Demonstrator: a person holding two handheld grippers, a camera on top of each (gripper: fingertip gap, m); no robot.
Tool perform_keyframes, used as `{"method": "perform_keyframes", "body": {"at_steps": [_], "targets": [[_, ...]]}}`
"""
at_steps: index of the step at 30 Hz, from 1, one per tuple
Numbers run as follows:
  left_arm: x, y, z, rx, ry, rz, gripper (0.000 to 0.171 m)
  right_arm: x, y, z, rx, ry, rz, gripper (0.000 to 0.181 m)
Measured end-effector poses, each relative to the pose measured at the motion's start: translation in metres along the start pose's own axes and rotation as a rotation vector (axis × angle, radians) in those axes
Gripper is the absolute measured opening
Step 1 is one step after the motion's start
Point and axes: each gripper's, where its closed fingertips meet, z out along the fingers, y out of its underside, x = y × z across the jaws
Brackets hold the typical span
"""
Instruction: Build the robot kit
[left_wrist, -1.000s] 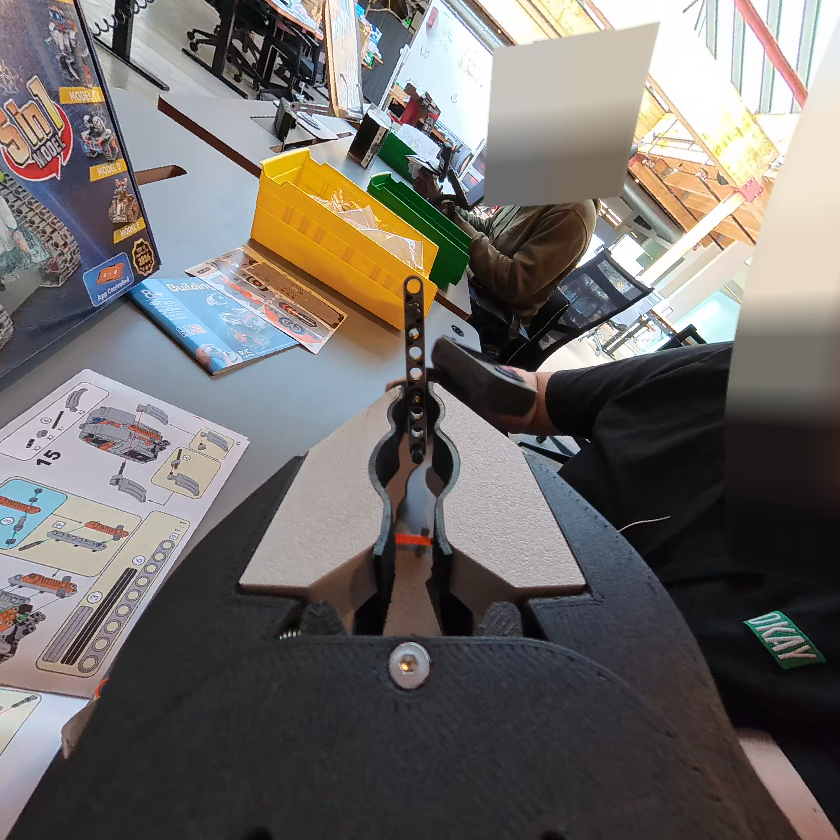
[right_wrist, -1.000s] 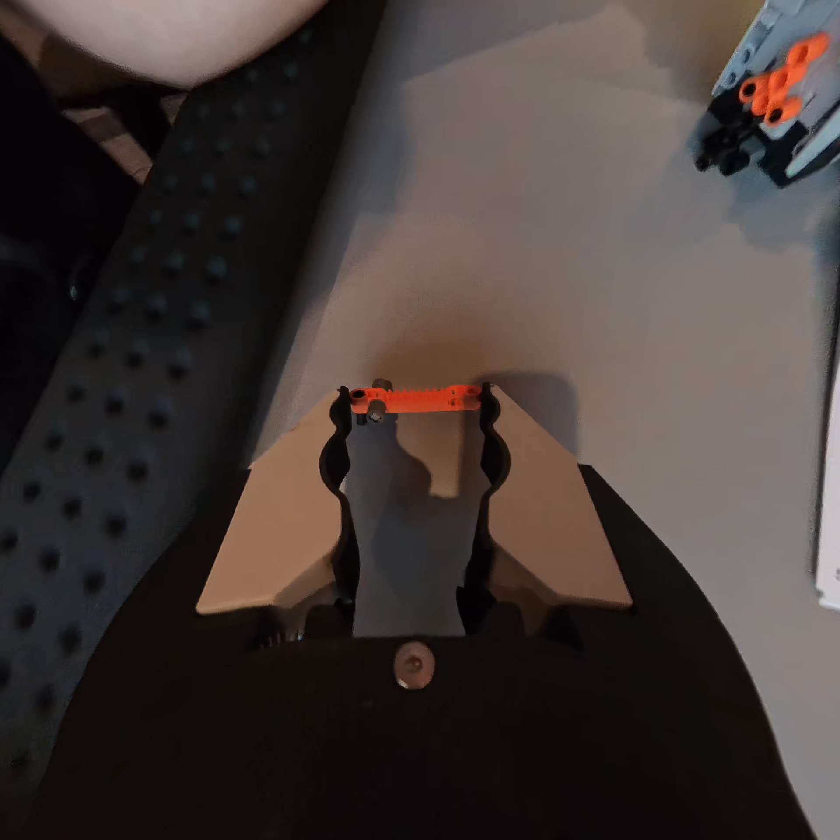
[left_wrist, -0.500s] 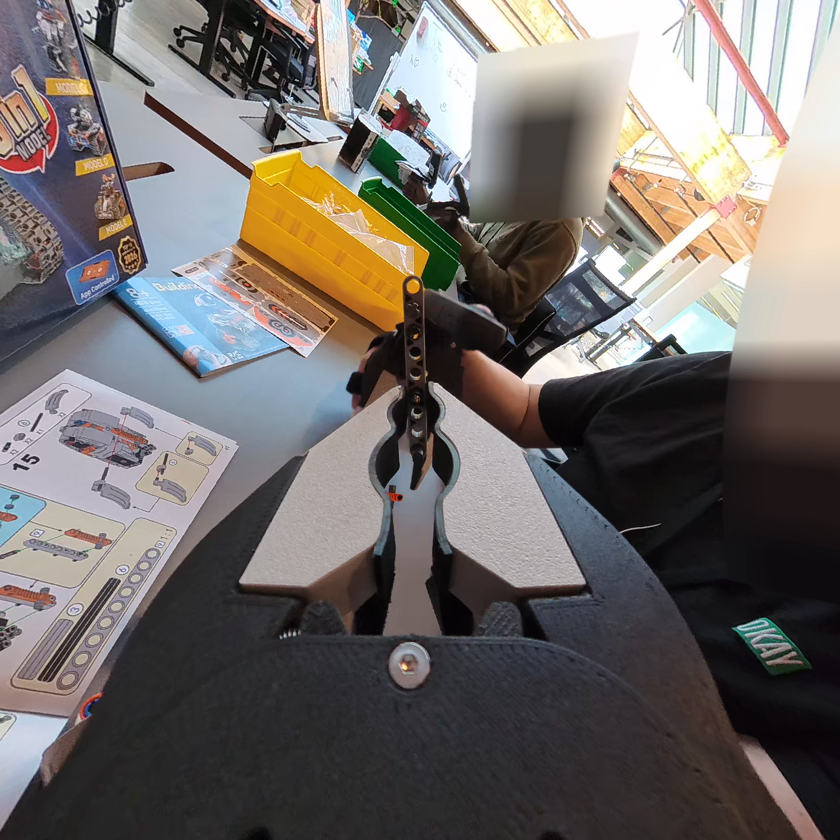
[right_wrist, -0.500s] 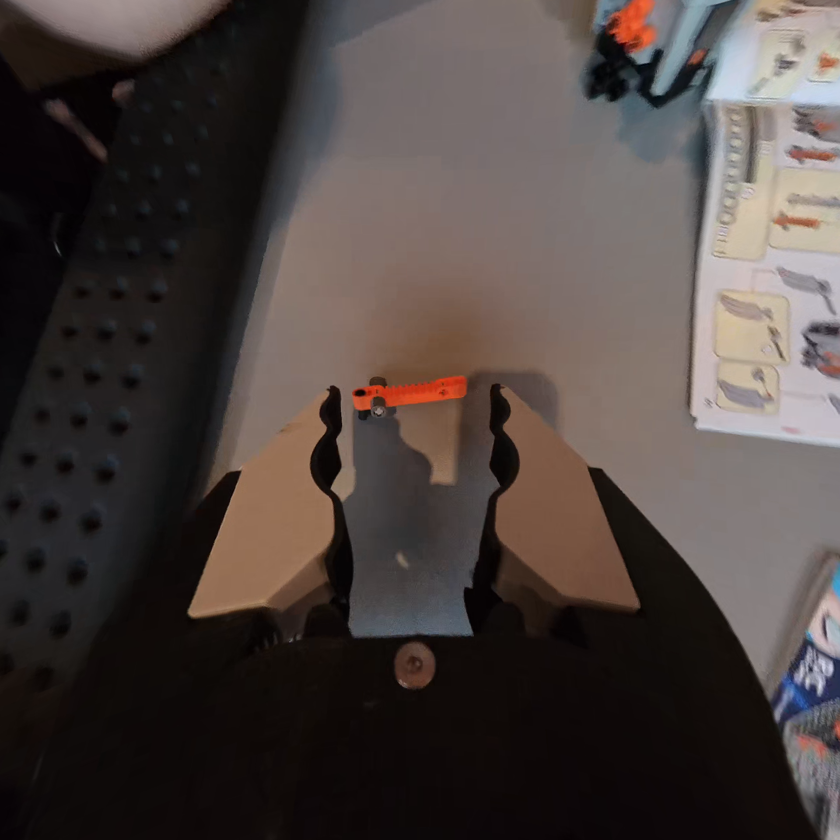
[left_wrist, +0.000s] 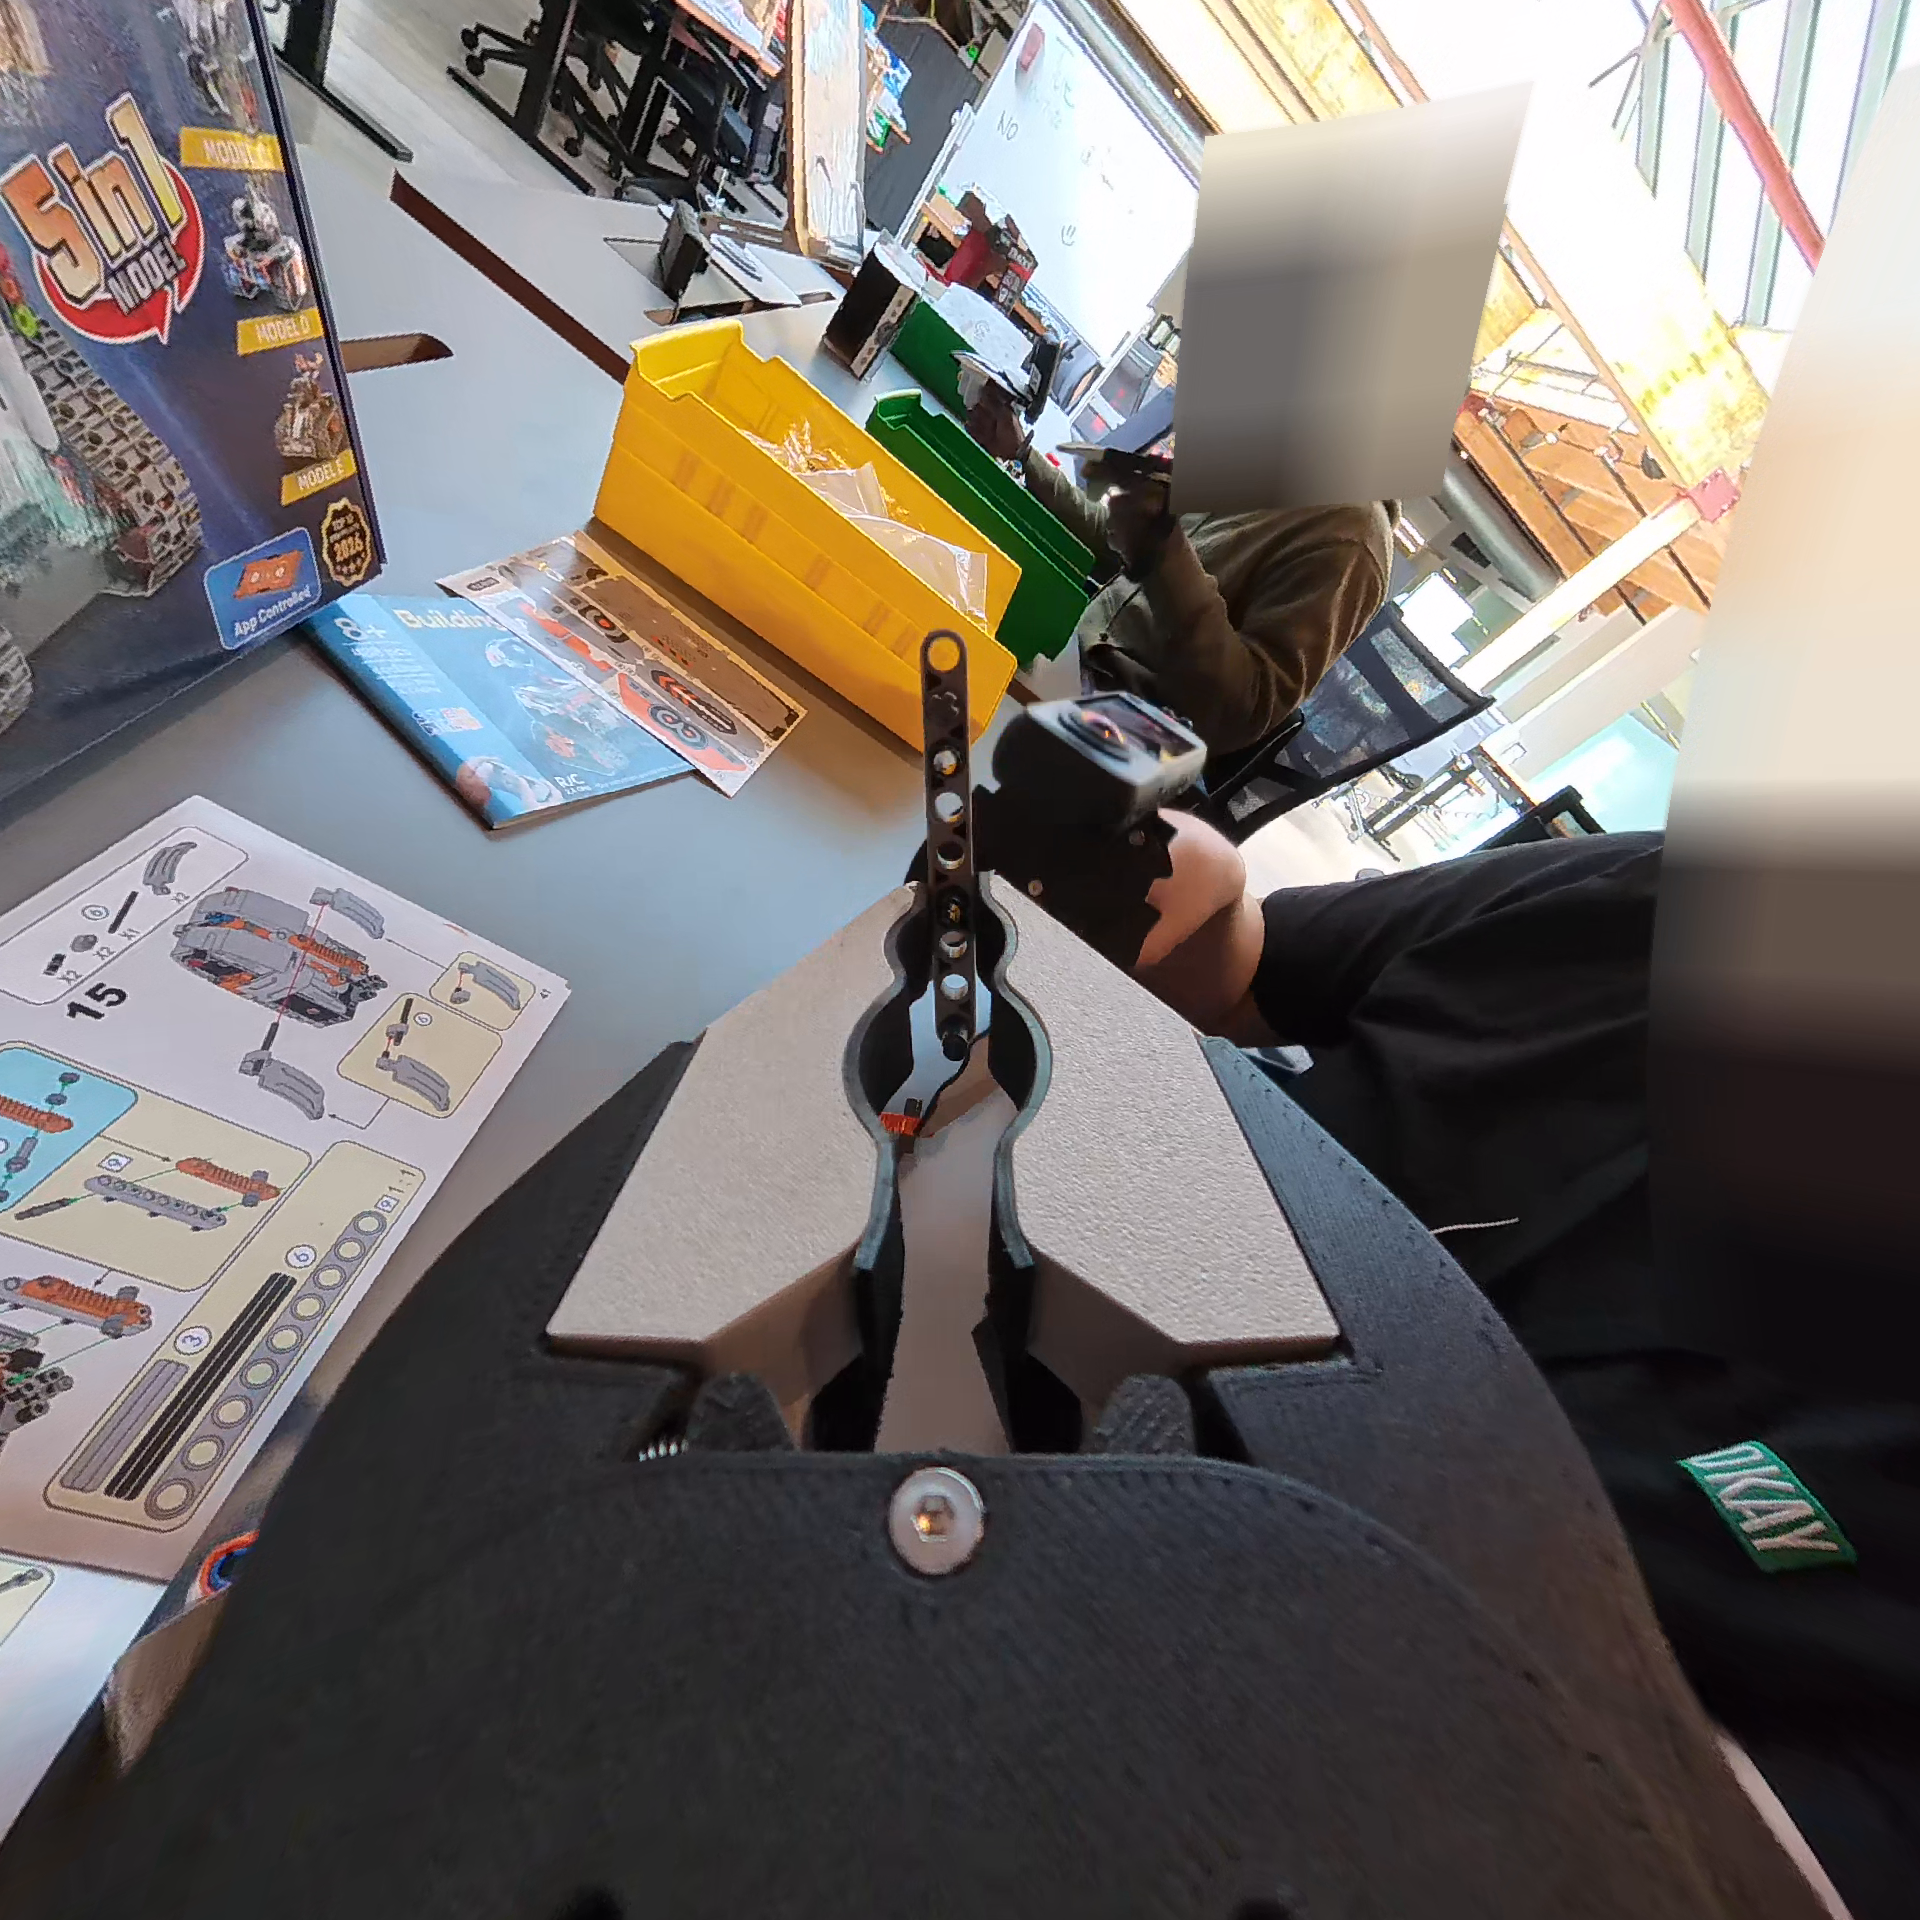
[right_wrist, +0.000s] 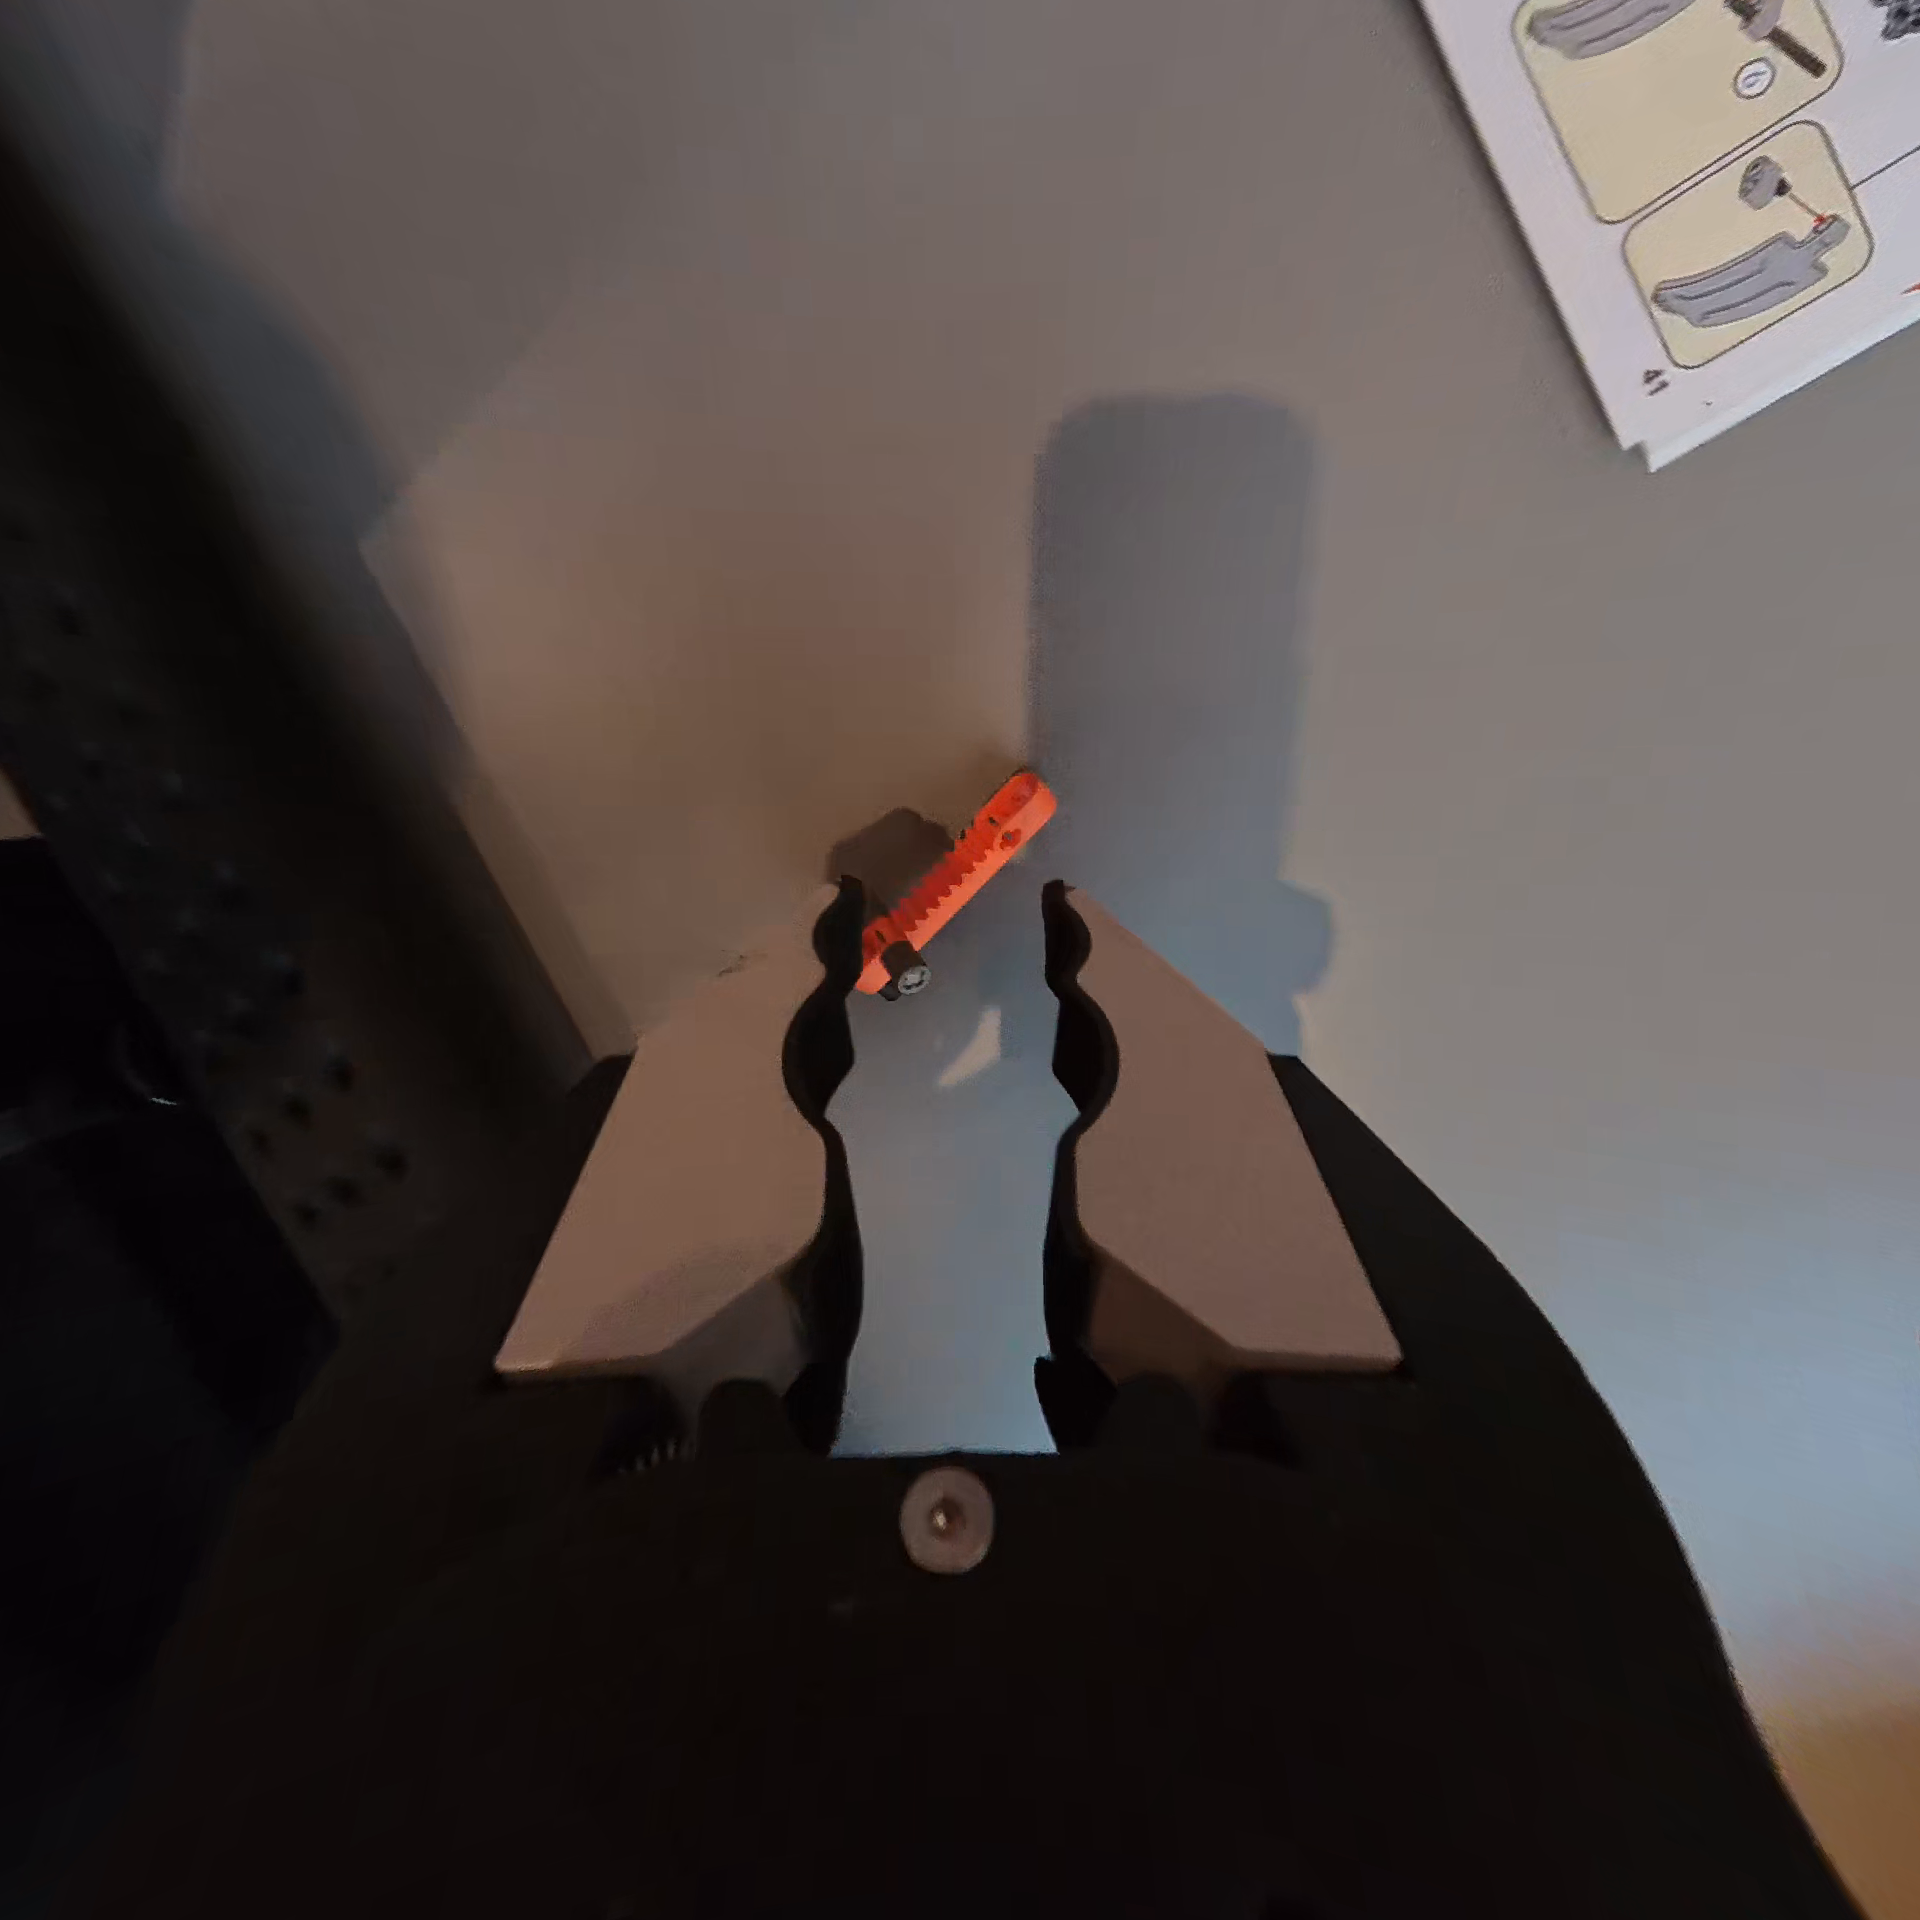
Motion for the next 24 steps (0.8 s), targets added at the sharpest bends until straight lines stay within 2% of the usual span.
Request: {"method": "perform_keyframes", "body": {"at_steps": [4, 7, 10, 14, 17, 19, 21, 24], "targets": [[0.000, 0.001, 0.001, -0.006, 0.002, -0.003, 0.004, -0.003, 0.004, 0.009, -0.069, 0.064, -0.197, 0.017], [0.001, 0.001, 0.001, -0.004, 0.006, -0.003, 0.004, 0.003, 0.002, 0.008, -0.077, 0.156, -0.497, 0.009], [0.002, 0.000, -0.001, 0.004, 0.010, -0.003, 0.004, 0.011, -0.005, 0.008, -0.010, 0.257, -0.762, 0.010], [0.003, 0.000, 0.000, 0.002, 0.018, -0.009, 0.004, 0.017, -0.005, 0.010, -0.009, 0.234, -0.711, 0.018], [0.004, -0.001, -0.001, 0.006, 0.023, -0.006, 0.004, 0.013, -0.004, 0.009, -0.005, 0.224, -0.740, 0.021], [0.004, -0.001, -0.002, 0.010, 0.023, -0.007, 0.004, 0.011, -0.006, 0.011, -0.005, 0.236, -0.752, 0.019], [0.004, -0.001, -0.002, 0.013, 0.025, -0.011, 0.004, 0.015, -0.007, 0.012, -0.016, 0.256, -0.734, 0.009], [0.003, -0.002, -0.002, 0.014, 0.027, -0.014, 0.004, 0.022, -0.009, 0.010, -0.017, 0.277, -0.707, 0.008]]}}
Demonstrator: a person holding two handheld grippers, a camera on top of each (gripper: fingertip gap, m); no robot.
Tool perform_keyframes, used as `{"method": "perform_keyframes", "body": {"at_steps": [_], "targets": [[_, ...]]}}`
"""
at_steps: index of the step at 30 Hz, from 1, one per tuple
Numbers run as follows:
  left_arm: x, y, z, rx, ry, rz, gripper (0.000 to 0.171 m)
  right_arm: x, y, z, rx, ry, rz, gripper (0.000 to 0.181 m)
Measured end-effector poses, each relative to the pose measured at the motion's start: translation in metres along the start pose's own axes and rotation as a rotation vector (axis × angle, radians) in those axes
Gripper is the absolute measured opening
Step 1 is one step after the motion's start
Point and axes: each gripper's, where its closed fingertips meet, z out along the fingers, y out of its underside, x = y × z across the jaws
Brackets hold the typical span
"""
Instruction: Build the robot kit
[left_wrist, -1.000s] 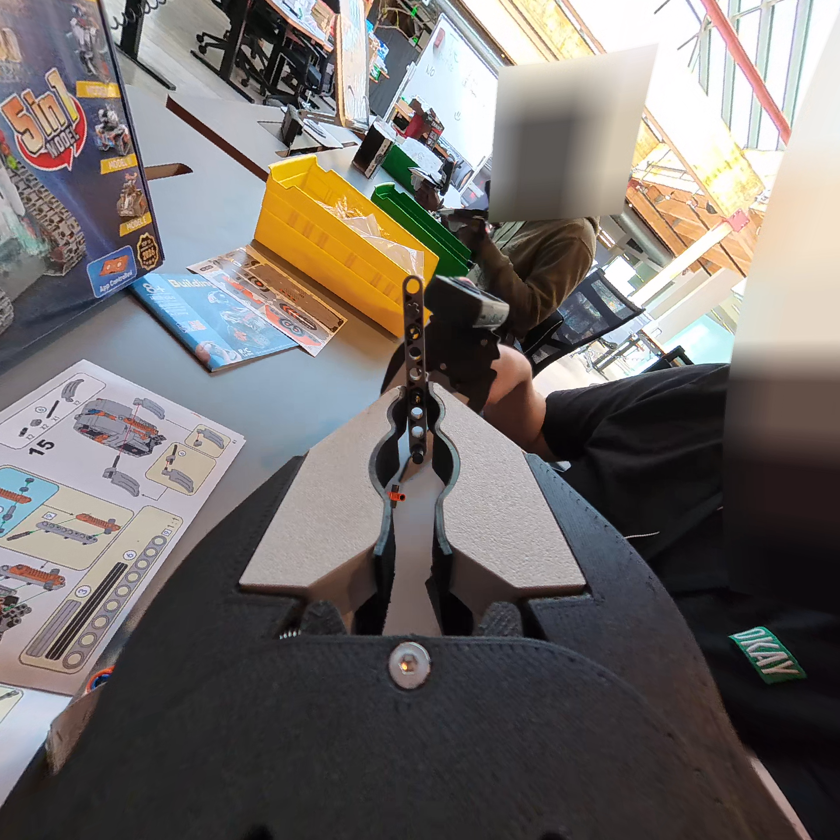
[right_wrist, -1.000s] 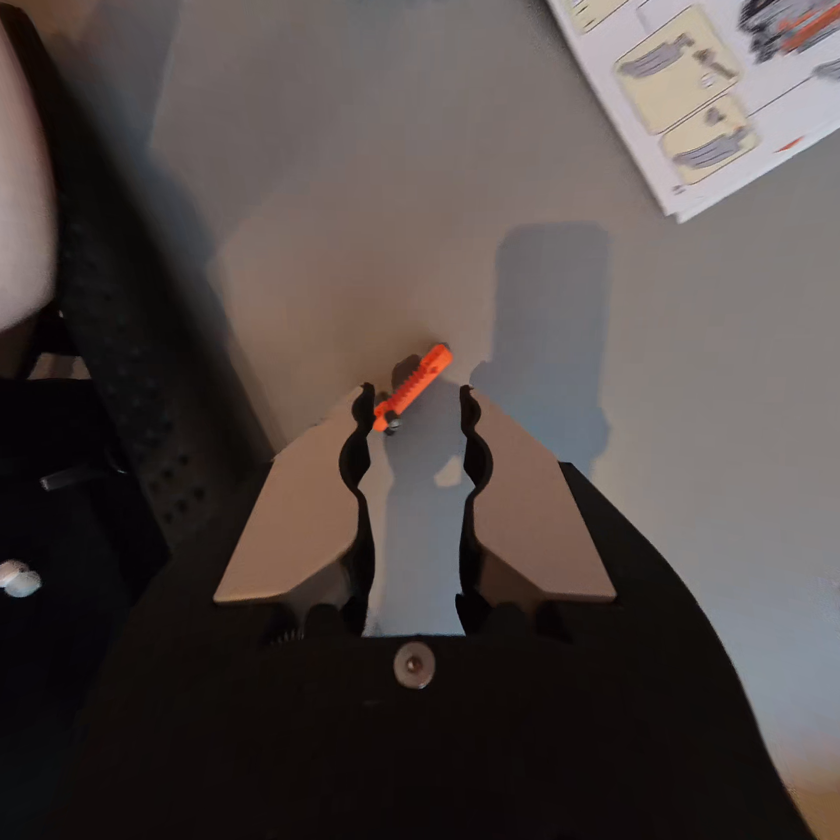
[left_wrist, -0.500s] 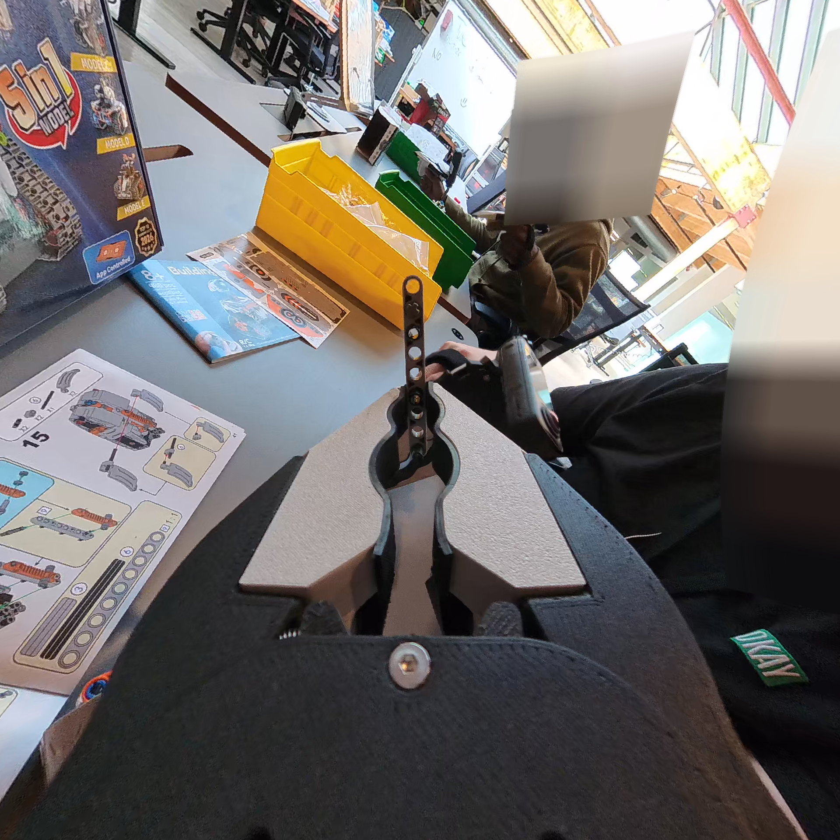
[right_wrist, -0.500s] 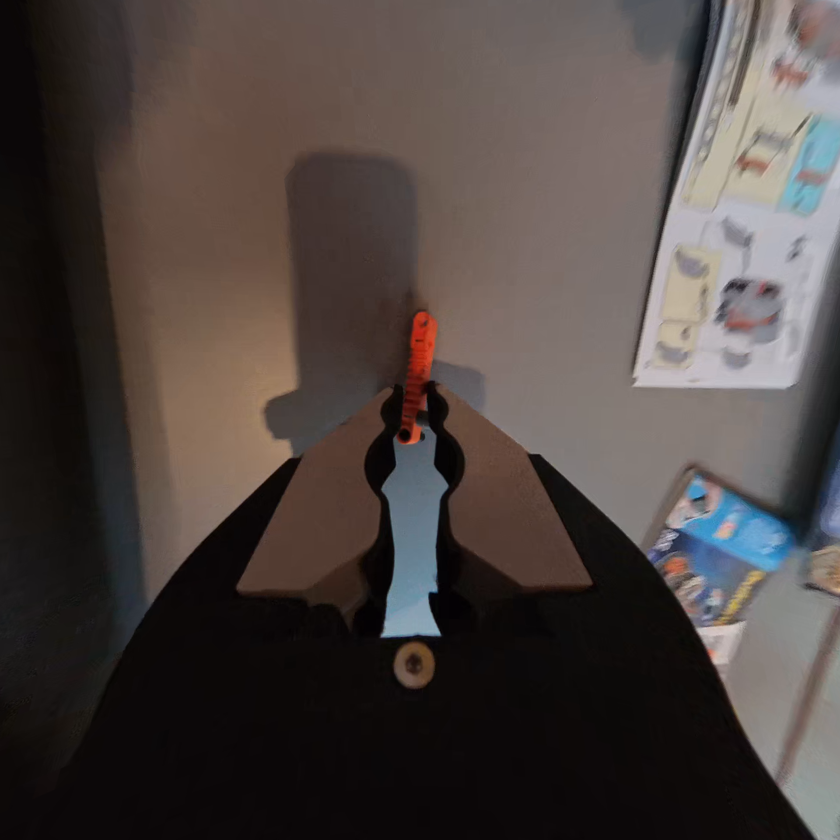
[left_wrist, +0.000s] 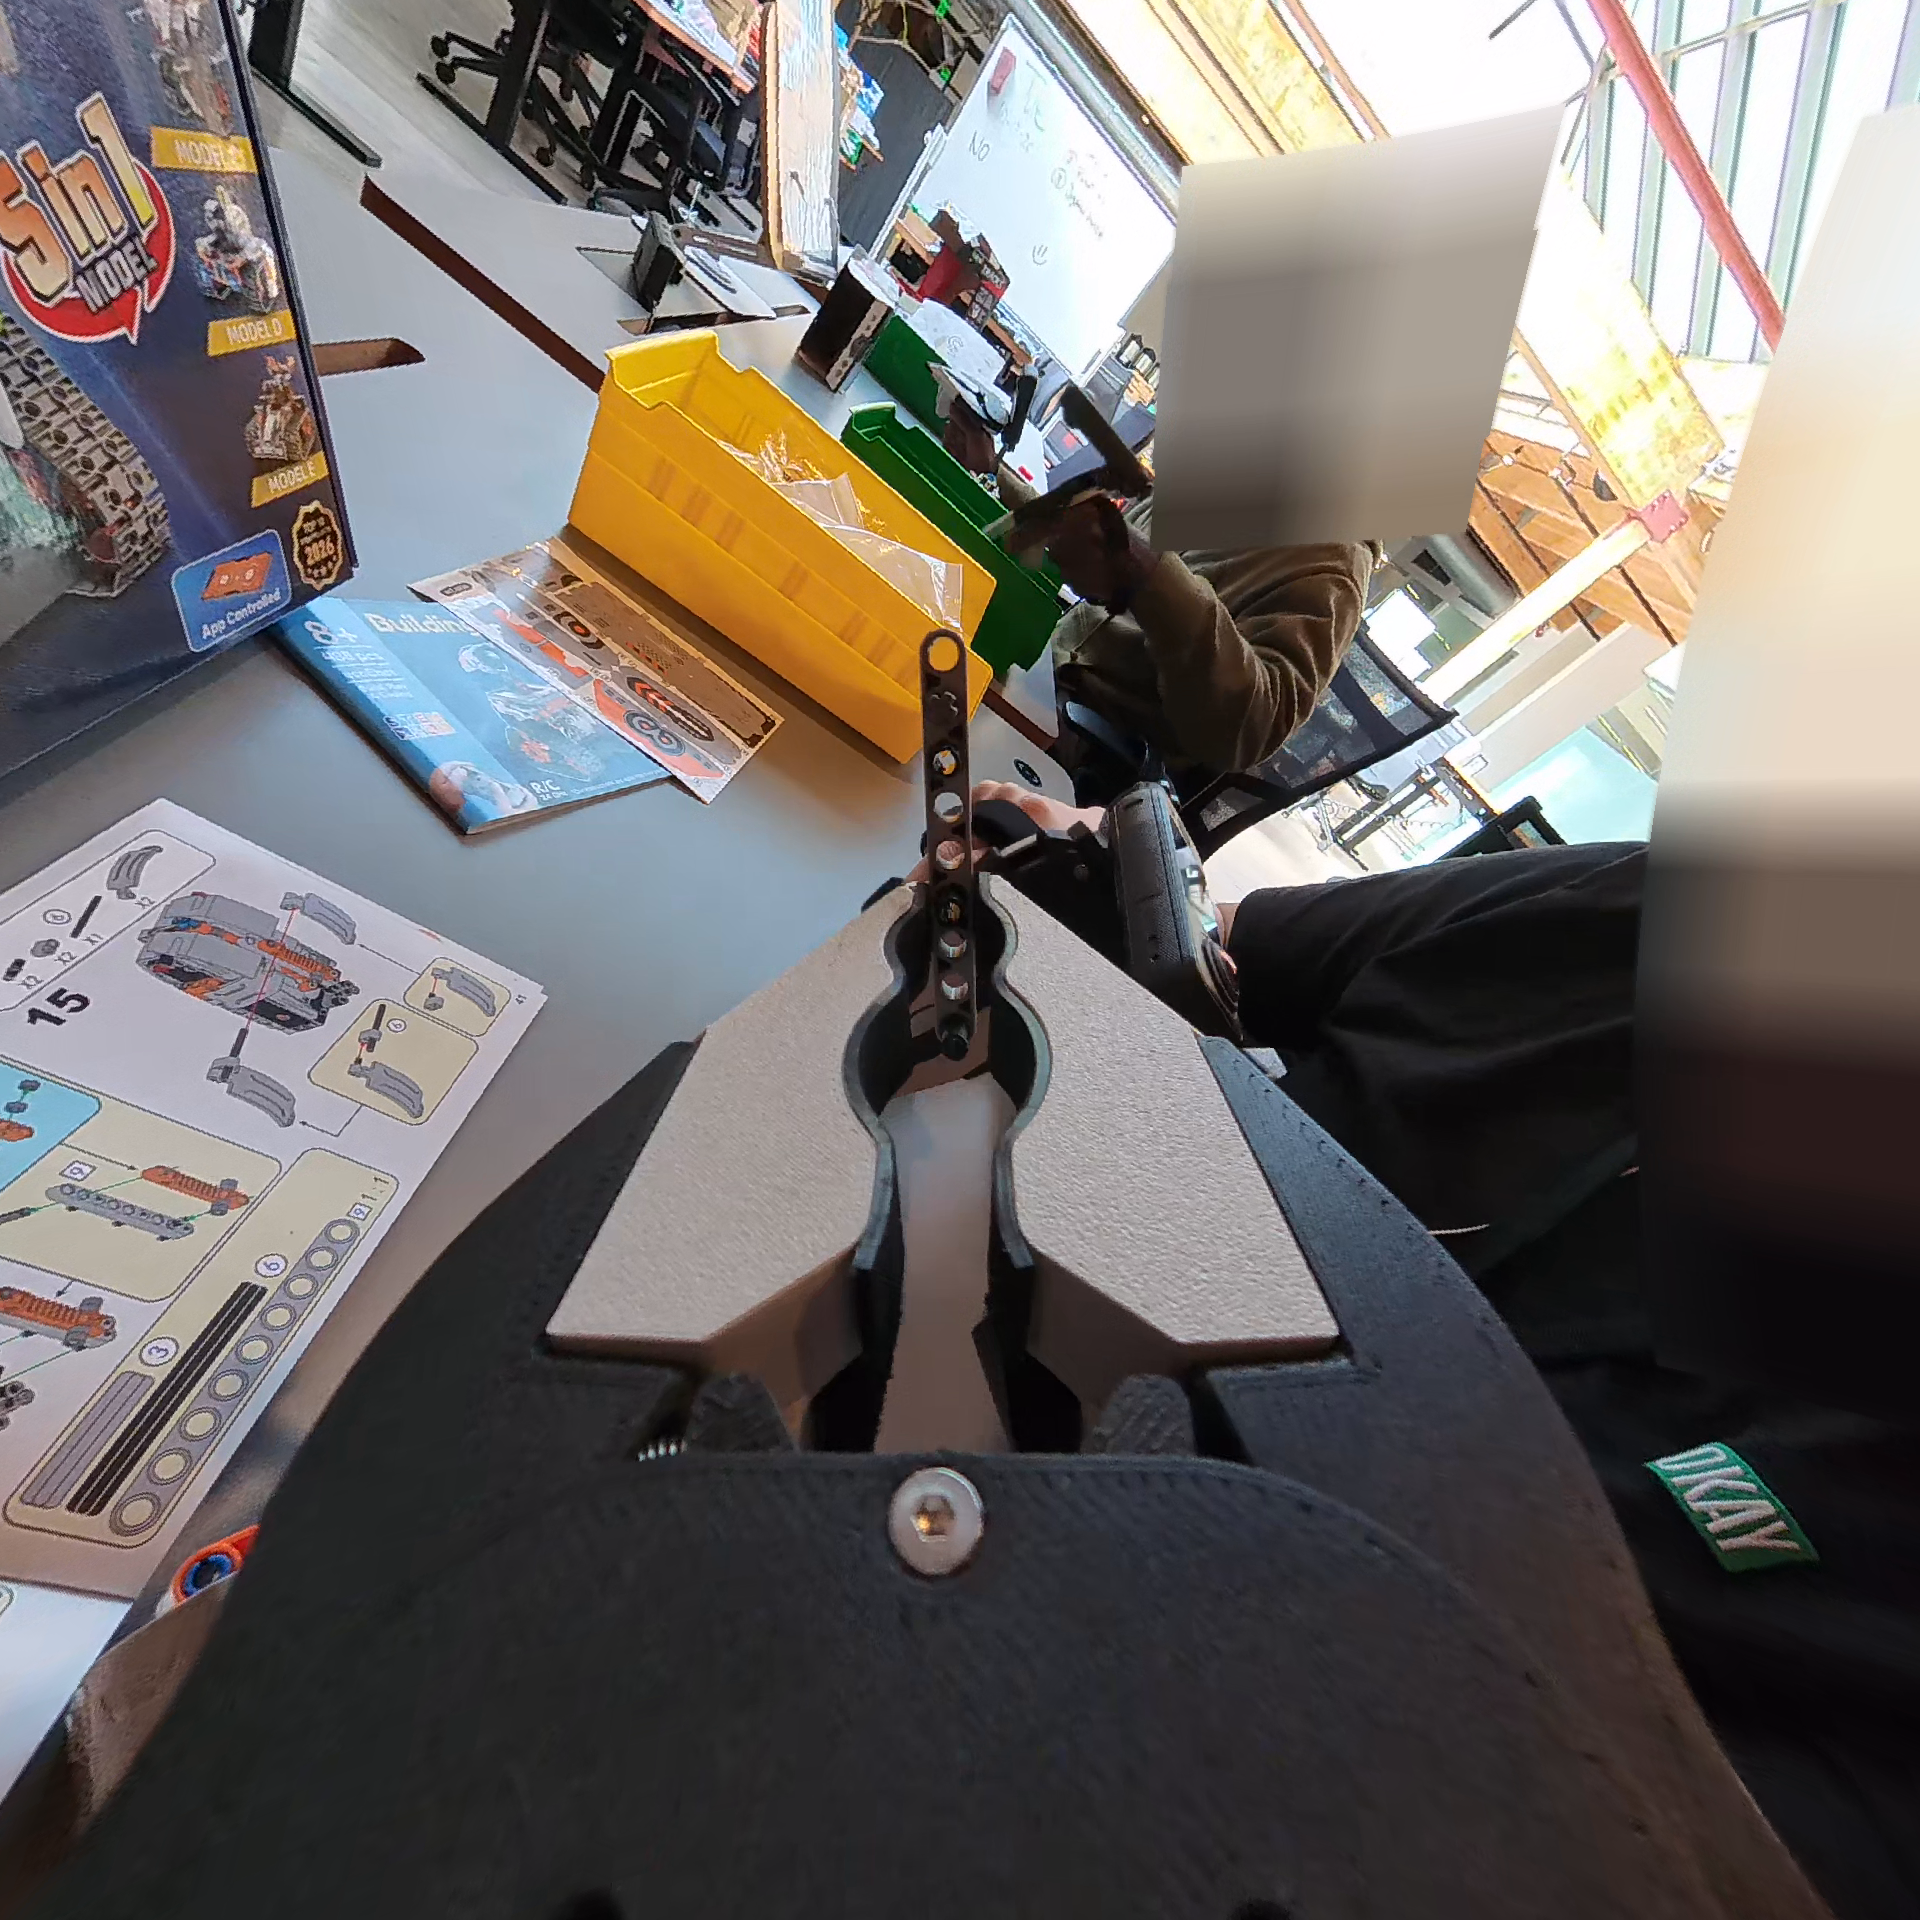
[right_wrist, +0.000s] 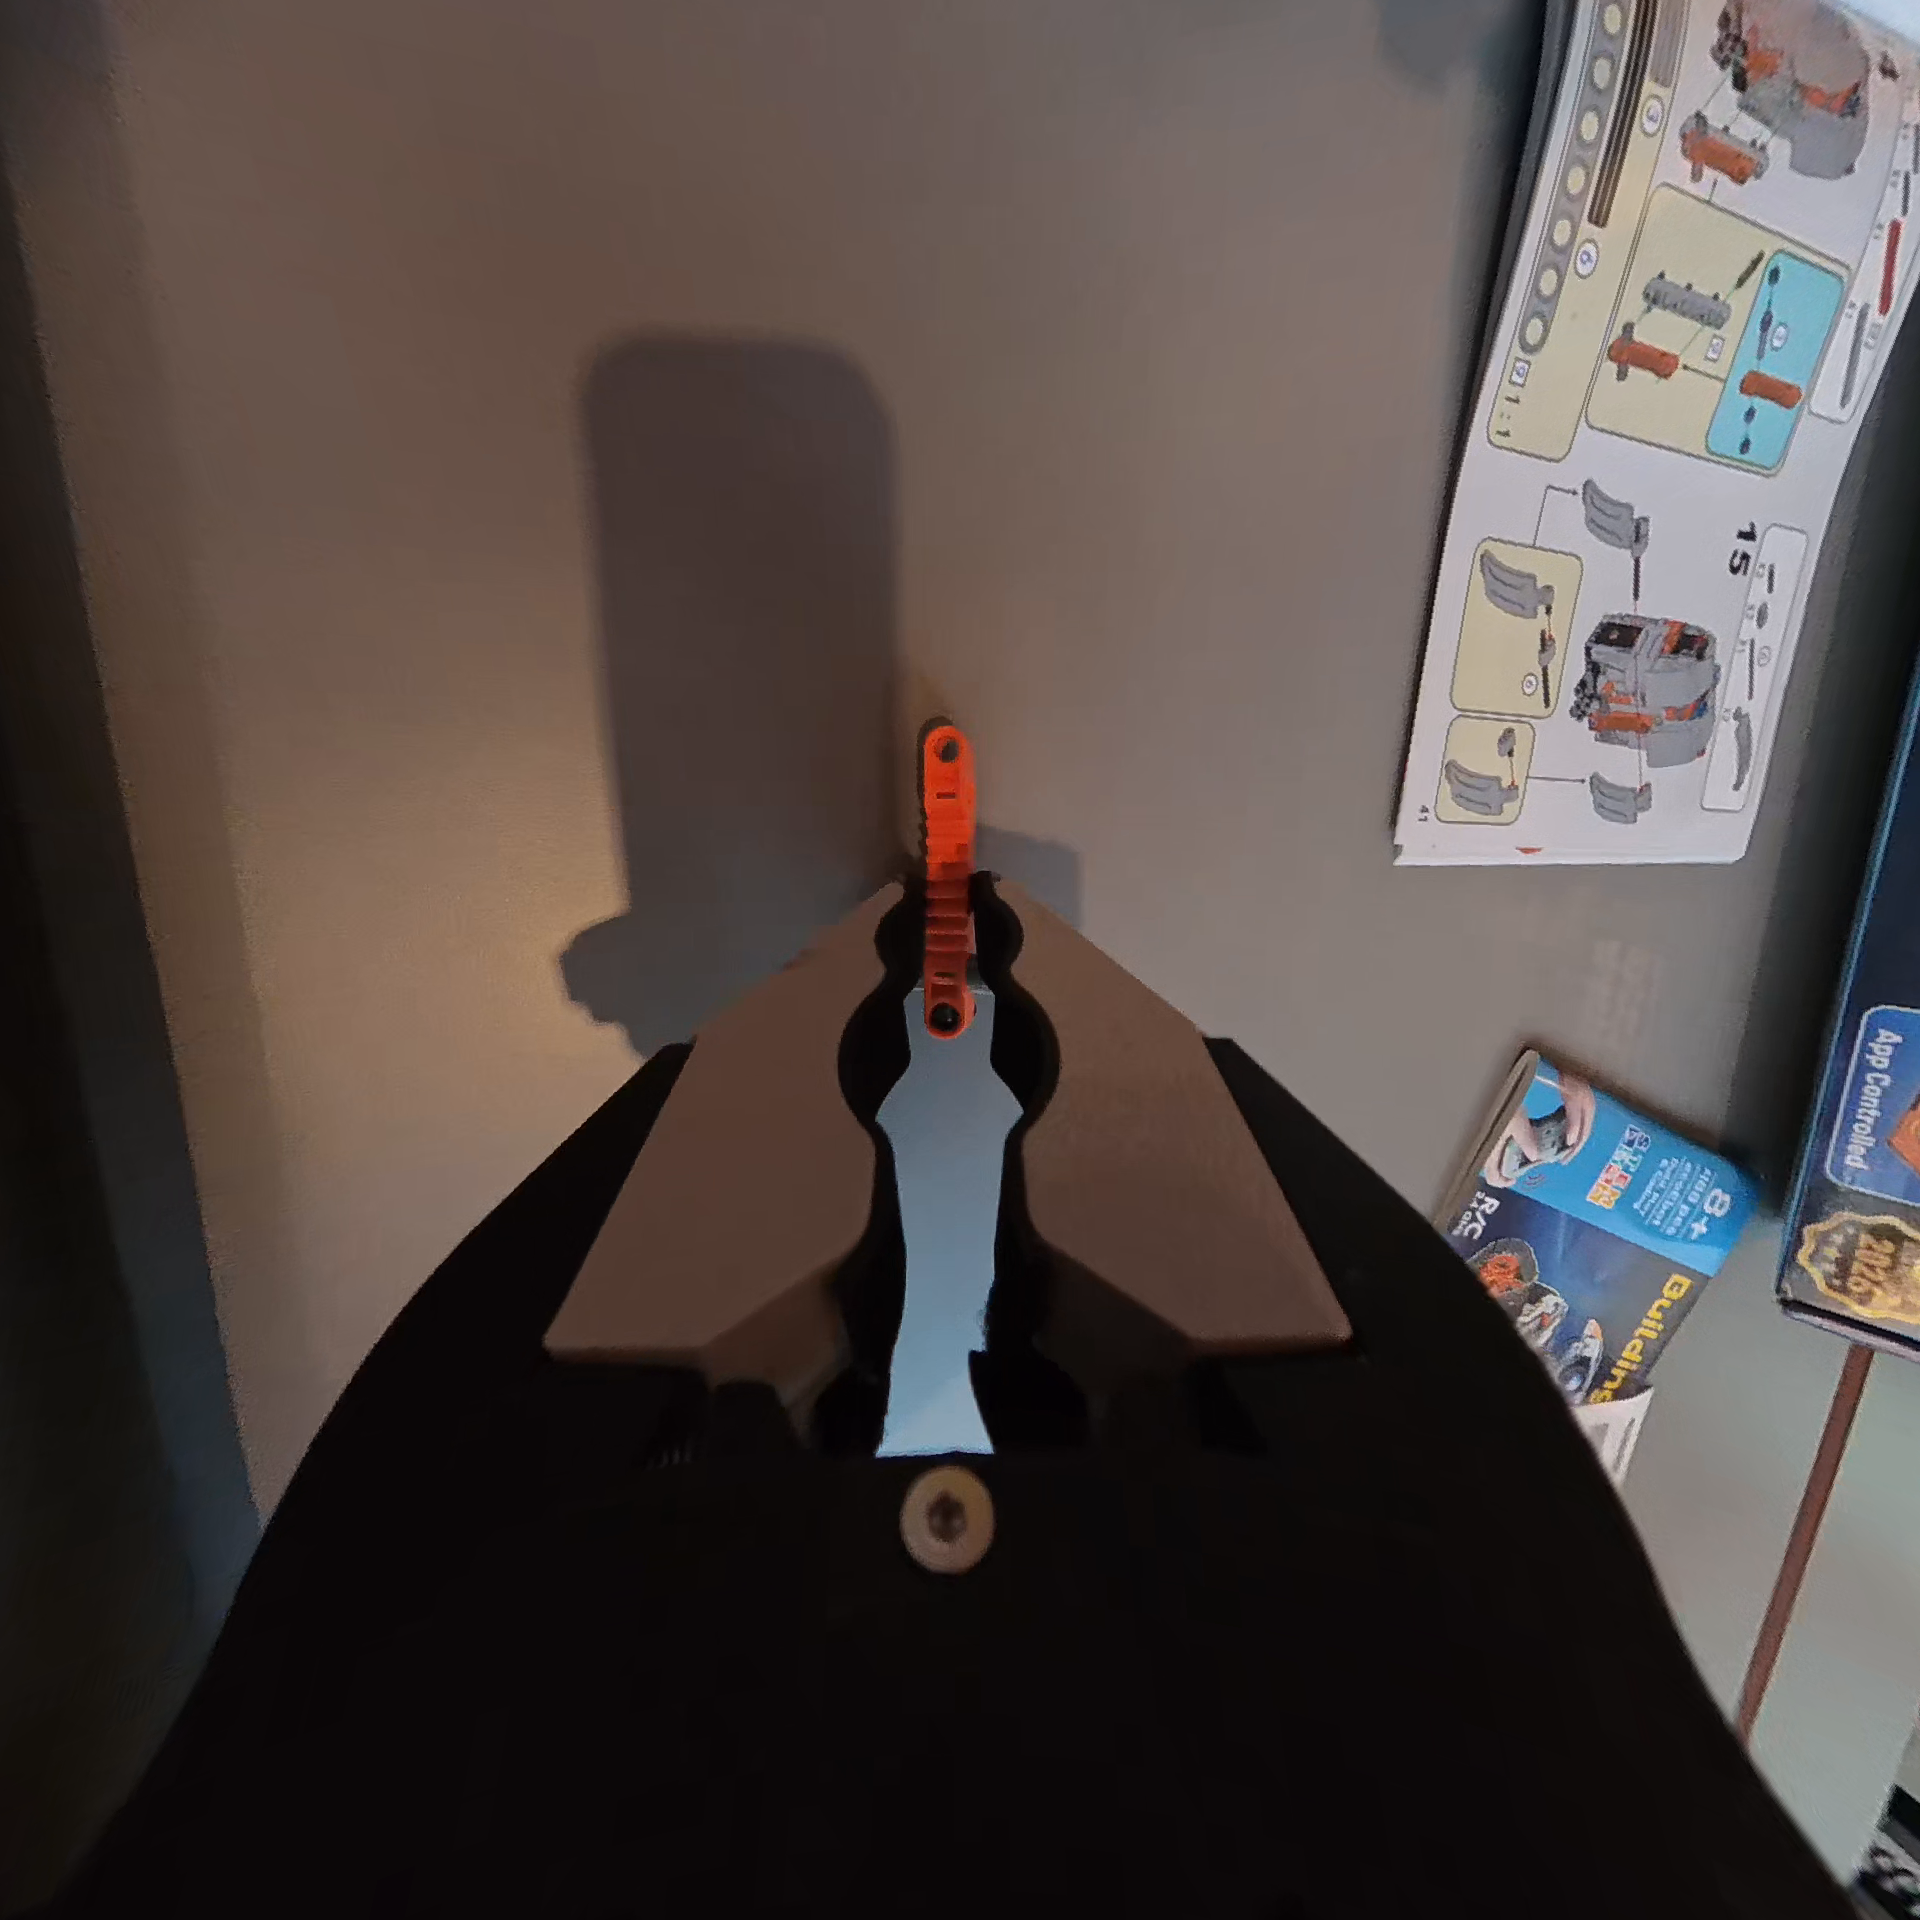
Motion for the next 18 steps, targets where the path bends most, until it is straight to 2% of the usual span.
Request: {"method": "perform_keyframes", "body": {"at_steps": [3, 6, 11, 13, 18], "targets": [[0.000, 0.000, 0.001, -0.001, 0.005, -0.002, 0.005, -0.002, -0.010, -0.009, 0.118, -0.106, 0.126, 0.007], [0.000, 0.000, 0.002, -0.001, 0.009, -0.003, 0.005, 0.008, -0.027, -0.025, 0.346, -0.270, 0.361, 0.007], [-0.001, -0.002, 0.001, 0.015, 0.018, -0.006, 0.005, 0.052, -0.038, -0.055, 0.769, -0.555, 0.794, 0.007], [-0.003, -0.002, 0.002, 0.015, 0.016, -0.013, 0.005, 0.065, -0.039, -0.069, 0.904, -0.621, 0.864, 0.006], [-0.010, -0.006, 0.015, 0.029, 0.006, -0.046, 0.005, 0.090, -0.046, -0.104, 1.221, -0.679, 0.950, 0.006]]}}
